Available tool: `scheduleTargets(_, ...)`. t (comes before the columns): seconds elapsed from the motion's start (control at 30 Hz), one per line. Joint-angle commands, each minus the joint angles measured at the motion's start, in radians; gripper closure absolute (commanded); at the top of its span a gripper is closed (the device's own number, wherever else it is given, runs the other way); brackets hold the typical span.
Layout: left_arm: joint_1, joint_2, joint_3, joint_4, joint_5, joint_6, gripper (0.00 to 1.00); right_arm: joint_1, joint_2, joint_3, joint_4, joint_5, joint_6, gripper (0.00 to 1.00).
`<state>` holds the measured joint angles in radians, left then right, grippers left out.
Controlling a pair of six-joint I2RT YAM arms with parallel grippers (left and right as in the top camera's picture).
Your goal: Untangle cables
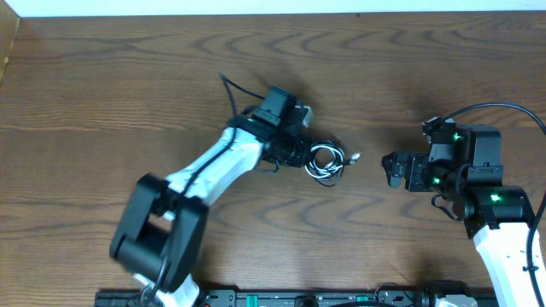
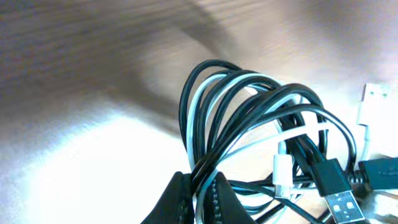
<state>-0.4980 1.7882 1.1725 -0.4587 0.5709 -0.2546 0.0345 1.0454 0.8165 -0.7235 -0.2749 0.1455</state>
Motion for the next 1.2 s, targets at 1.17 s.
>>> scheduleTargets(1.17, 0.109, -0.044, 0.004, -0.068, 0.718, -0.159, 0.93, 0.094, 0.203, 0.019, 0.169, -0.496, 0.158, 0.03)
